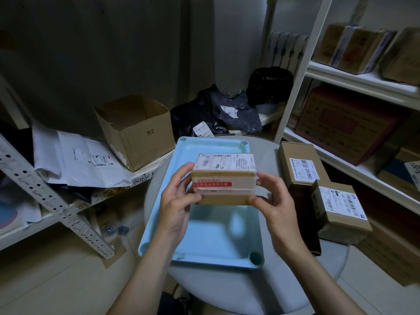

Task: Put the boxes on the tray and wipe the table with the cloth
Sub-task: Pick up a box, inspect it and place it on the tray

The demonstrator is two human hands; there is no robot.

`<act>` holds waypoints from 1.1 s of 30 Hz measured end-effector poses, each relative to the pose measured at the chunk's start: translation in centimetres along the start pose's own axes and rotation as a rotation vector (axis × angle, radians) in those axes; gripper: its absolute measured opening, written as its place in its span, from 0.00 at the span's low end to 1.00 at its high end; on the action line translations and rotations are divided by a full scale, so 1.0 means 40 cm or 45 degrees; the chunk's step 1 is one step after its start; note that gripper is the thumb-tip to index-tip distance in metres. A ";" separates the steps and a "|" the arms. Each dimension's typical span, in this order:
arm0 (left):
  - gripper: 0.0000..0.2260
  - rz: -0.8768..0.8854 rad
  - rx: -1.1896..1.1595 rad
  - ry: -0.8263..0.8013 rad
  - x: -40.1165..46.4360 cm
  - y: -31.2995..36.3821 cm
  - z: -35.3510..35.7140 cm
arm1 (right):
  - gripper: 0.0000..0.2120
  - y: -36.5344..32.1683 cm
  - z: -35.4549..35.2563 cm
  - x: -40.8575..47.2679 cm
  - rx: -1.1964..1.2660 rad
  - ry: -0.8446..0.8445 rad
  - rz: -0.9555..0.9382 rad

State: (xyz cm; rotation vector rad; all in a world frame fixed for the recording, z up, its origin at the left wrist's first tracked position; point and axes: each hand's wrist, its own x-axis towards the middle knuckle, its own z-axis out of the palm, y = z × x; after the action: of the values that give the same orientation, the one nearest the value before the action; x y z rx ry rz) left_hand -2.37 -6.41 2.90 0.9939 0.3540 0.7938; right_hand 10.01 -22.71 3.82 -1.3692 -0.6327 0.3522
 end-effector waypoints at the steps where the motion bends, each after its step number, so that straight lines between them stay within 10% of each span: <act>1: 0.29 0.026 -0.020 -0.010 -0.002 0.002 0.001 | 0.22 0.003 0.000 -0.002 0.006 -0.017 -0.021; 8: 0.02 0.120 0.044 0.130 0.001 0.008 0.026 | 0.08 0.039 -0.002 -0.011 0.239 -0.014 0.086; 23: 0.08 -0.022 0.145 0.194 0.023 -0.016 0.029 | 0.08 -0.011 0.031 0.001 0.042 0.026 -0.145; 29: 0.11 -0.007 0.341 0.116 0.130 -0.024 0.054 | 0.33 0.047 0.050 0.038 0.030 0.054 0.036; 33: 0.17 -0.013 0.258 0.071 0.229 -0.042 0.107 | 0.28 0.101 0.050 0.099 -0.266 0.129 -0.002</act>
State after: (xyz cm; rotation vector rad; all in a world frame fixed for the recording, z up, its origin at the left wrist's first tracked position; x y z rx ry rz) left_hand 7.09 -2.80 4.41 1.1593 0.4944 0.7883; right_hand 12.42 -18.07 0.88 -1.5759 -0.5989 0.2183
